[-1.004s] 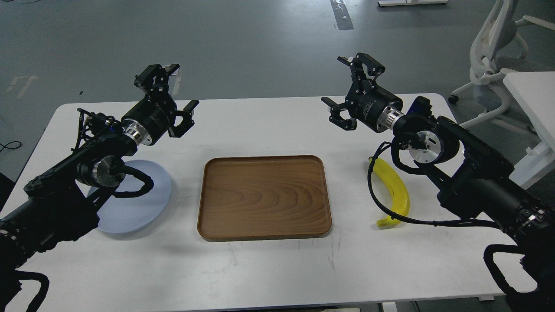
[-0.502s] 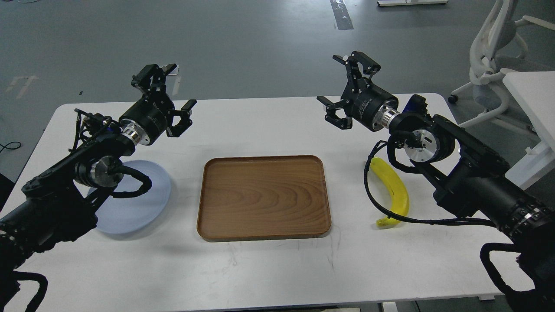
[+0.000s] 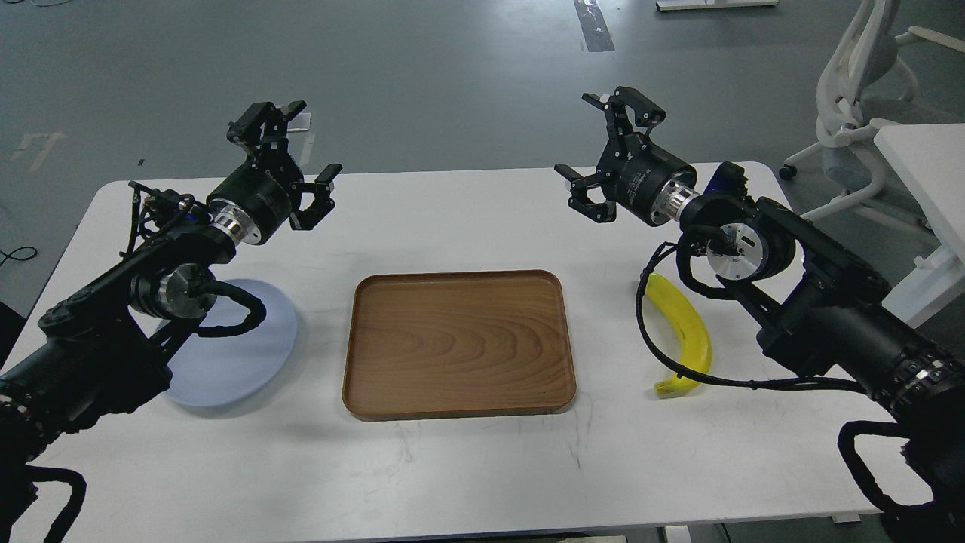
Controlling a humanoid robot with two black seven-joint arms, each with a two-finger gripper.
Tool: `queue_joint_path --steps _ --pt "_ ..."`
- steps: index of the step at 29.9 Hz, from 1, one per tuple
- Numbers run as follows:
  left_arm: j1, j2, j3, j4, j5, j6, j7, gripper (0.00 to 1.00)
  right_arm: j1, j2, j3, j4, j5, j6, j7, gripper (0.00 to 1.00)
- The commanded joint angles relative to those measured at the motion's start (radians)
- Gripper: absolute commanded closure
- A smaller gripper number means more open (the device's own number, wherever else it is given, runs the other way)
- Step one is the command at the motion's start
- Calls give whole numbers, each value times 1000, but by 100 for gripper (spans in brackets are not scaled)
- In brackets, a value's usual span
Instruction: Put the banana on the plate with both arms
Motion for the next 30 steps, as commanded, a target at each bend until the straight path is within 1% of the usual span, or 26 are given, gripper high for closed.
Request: queue_joint_path --steps 1,4,7,16,23,25,26,27,28,29,30 --pt "1 -3 1 0 0 1 0 2 2 -2 0 0 0 0 0 0" --pt "4 -6 0 0 0 10 -2 2 2 -2 0 0 0 0 0 0" --pt "7 -6 0 -2 -5 50 0 2 2 -2 0 0 0 -1 0 0" --pt "0 -2 7 -3 -2 47 8 2 3 -2 0 0 0 -1 0 0" --pt "-7 -9 21 -3 25 57 5 2 9 -2 0 -3 0 -1 3 0" --pt "-25 -12 32 -8 124 86 0 2 8 -1 0 -4 0 -3 3 0" --pt "-33 -11 35 -12 218 116 -8 2 6 -1 0 -6 0 -6 3 0" --pt "-34 -9 35 -14 279 136 -17 2 6 -1 0 -8 0 -11 3 0" --pt "-34 -2 37 -31 414 183 -38 2 5 -1 0 -9 0 -17 5 0" --pt "-33 4 38 -47 487 210 -50 2 3 -1 0 -9 0 -20 6 0" --pt "-31 11 41 -67 564 239 -57 2 2 -1 0 -9 0 -21 6 0"
